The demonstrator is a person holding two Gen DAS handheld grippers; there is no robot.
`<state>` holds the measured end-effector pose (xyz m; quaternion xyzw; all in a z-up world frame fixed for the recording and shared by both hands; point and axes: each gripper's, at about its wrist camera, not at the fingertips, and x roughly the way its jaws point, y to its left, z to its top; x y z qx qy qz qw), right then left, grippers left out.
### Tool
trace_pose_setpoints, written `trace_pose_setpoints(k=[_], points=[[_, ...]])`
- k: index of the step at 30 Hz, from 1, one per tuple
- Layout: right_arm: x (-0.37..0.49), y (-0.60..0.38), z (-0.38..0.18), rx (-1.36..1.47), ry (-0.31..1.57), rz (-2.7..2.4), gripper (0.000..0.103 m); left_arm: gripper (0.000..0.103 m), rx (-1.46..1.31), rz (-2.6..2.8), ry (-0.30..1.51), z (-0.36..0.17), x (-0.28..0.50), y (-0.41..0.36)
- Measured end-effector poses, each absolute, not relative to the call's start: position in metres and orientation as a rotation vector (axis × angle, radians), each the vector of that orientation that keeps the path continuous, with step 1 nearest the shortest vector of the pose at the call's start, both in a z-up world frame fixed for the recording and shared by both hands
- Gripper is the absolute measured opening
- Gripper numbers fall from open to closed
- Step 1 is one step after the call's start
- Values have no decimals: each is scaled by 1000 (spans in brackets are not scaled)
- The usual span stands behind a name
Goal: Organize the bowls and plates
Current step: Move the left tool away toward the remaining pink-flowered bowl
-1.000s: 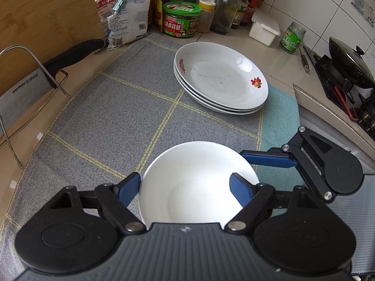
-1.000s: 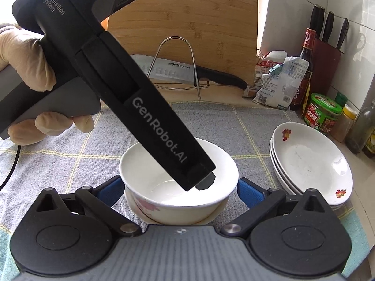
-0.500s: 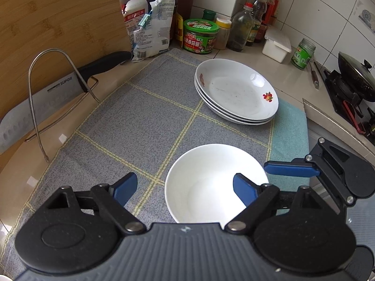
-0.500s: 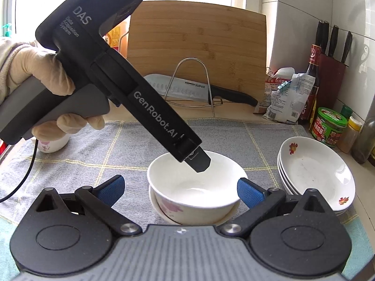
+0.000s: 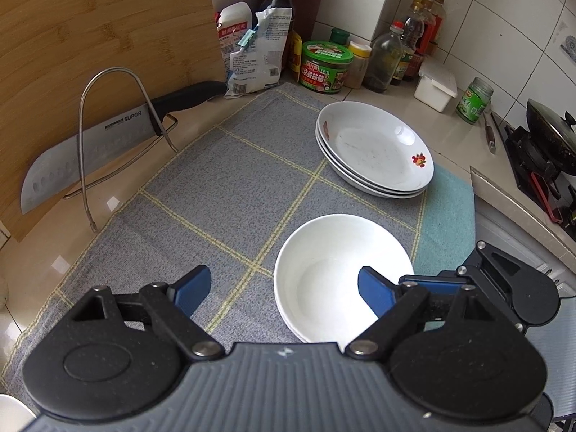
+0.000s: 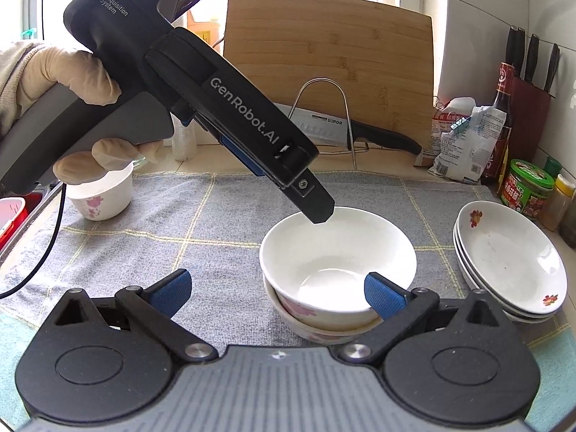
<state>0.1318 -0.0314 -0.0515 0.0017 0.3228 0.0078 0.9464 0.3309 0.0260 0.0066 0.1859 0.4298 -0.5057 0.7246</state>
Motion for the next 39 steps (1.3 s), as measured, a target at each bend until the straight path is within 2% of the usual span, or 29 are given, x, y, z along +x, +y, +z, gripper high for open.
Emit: trace_pose_setpoints(k=[6,13,26,39], points=[[134,-19,-41,-15,640,46,103,88,369,-1084,923,18,337,50],[150,21,-38,-76,633,178,103,88,299,-935,896,34,355,124],[199,111,-77,-155,800,368,103,88,132,-620,944,19,368,283],[242,171,-112,-207,915,426,103,88,81,-575,968,1,376,333]])
